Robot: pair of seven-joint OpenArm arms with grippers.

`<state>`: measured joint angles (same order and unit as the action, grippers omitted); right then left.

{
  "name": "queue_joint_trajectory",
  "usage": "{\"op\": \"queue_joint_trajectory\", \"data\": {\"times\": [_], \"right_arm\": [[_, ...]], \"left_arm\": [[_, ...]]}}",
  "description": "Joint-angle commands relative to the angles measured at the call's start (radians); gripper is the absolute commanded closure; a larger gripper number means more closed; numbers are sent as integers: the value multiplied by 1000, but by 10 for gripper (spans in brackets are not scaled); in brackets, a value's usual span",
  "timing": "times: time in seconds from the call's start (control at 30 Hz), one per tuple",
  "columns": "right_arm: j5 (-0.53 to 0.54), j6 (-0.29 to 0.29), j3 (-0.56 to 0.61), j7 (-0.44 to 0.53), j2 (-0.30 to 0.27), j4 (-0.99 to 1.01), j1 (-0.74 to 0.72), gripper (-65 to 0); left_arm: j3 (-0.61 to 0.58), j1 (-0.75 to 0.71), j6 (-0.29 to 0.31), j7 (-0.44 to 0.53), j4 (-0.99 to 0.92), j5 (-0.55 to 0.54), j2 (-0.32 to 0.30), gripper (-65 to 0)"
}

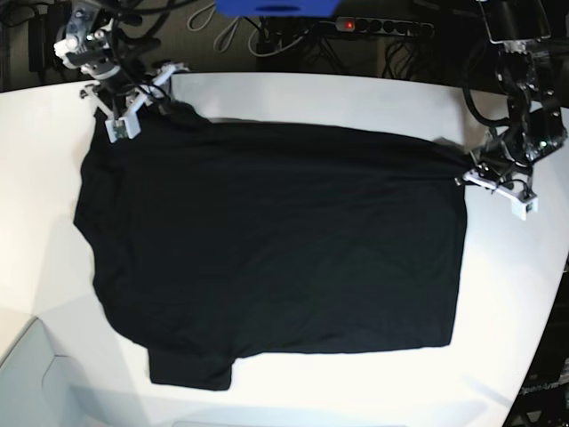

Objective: Layout the t-shirt on the table in an organized manner, then fold the t-shirt properly
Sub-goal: 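Release the right gripper and regrasp the shirt's shoulder edge, then release and regrasp the shirt edges with both grippers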

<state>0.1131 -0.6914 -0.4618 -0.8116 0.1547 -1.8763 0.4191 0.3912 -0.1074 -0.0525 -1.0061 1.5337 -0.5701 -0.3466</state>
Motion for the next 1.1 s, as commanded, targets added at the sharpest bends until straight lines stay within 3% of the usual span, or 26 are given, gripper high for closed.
{"op": "queue_joint_trajectory", "data": {"times": [0.0,0.33,0.4,0.5,0.53,0.73,1.07], "right_arm": [[15,-1,-1,19,1,-4,-1,-268],[15,-6,1,79,1,70,1,-260],[15,-7,16,80,1,63,7,-202],[17,-7,65,79,1,51,33,-26],[17,-7,82,77,1,39,44,0],[17,-3,226,74,1,-90,126,0],[15,-1,232,41,-5,-107,136,0]], "left_arm": [[5,13,-5,10,18,-8,-15,-1],[5,15,-5,11,18,-8,-15,-1],[5,15,-5,11,18,-8,-15,-1],[5,15,-5,11,18,-8,-15,-1],[5,15,-5,11,18,-8,-15,-1],[5,15,-5,10,20,-8,-15,-1],[13,5,-5,3,84,-8,-18,-1]]}}
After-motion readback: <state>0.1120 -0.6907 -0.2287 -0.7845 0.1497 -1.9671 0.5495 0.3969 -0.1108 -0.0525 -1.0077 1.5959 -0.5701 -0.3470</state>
